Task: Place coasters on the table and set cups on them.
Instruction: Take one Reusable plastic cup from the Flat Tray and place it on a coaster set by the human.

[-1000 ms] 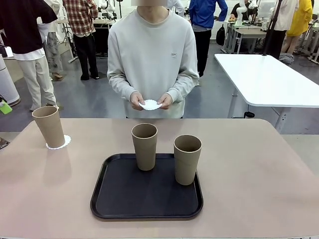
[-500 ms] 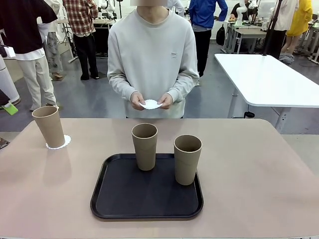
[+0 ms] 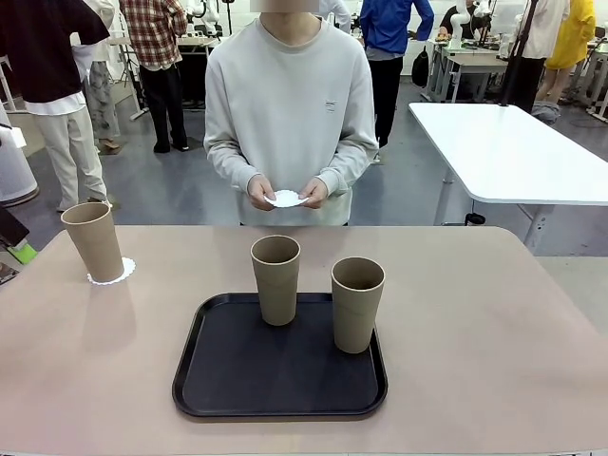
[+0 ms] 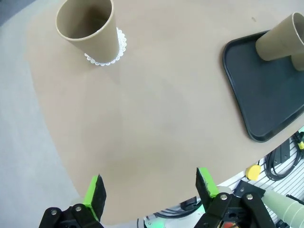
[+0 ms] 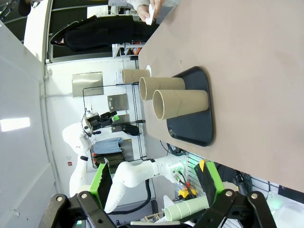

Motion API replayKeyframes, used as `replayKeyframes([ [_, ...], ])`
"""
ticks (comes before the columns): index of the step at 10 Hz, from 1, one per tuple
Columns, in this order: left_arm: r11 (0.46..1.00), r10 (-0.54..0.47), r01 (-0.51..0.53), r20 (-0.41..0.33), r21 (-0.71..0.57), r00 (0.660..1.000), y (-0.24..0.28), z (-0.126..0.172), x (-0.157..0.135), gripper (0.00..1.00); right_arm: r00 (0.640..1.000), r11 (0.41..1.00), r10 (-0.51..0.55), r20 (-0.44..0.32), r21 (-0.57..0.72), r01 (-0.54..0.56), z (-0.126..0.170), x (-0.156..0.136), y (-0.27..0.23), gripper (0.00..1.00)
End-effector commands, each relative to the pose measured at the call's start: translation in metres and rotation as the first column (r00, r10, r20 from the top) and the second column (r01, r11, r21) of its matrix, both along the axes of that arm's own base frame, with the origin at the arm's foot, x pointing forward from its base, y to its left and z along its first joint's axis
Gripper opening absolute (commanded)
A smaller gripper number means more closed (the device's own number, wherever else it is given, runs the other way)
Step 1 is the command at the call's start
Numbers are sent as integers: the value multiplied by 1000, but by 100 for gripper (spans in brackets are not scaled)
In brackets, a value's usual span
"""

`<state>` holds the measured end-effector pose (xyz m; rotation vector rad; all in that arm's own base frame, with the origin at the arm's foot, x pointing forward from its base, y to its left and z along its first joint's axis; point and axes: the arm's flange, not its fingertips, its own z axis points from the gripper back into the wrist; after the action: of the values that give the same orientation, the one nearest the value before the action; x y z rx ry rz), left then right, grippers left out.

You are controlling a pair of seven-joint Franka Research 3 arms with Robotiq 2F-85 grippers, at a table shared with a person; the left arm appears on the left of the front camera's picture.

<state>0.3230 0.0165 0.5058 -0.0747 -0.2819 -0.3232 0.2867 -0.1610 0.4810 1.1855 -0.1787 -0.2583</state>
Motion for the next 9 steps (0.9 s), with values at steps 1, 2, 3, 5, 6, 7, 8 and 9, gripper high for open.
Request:
replayKeyframes([
  [1, 1000, 3, -3, 0, 4, 1000, 1, -1, 0, 100, 1000, 1000, -1, 27, 23, 1, 1, 2, -1, 100],
  [2, 967, -26, -2, -106, -257, 994, 18, 2, 12, 100, 1000, 1000, -1, 27, 23, 1, 1, 2, -1, 100],
  [3, 882, -57, -21, -152, -472, 987, 40, 3, 14, 100, 1000, 1000, -1, 27, 23, 1, 1, 2, -1, 100],
  [5, 616, -61, -121, -200, -778, 978, 101, 3, 22, 100, 1000, 1000, -1, 27, 23, 1, 1, 2, -1, 100],
  [6, 513, -39, -142, -188, -847, 981, 126, -1, 25, 100, 1000, 1000, -1, 27, 23, 1, 1, 2, -1, 100],
  [7, 434, -35, -153, -186, -888, 982, 146, -11, 24, 100, 1000, 1000, -1, 27, 23, 1, 1, 2, -1, 100],
  [8, 364, -61, -175, -211, -915, 976, 166, -22, 25, 100, 1000, 1000, -1, 27, 23, 1, 1, 2, -1, 100],
  [9, 318, -93, -183, -223, -930, 970, 186, -33, 26, 100, 1000, 1000, -1, 27, 23, 1, 1, 2, -1, 100],
])
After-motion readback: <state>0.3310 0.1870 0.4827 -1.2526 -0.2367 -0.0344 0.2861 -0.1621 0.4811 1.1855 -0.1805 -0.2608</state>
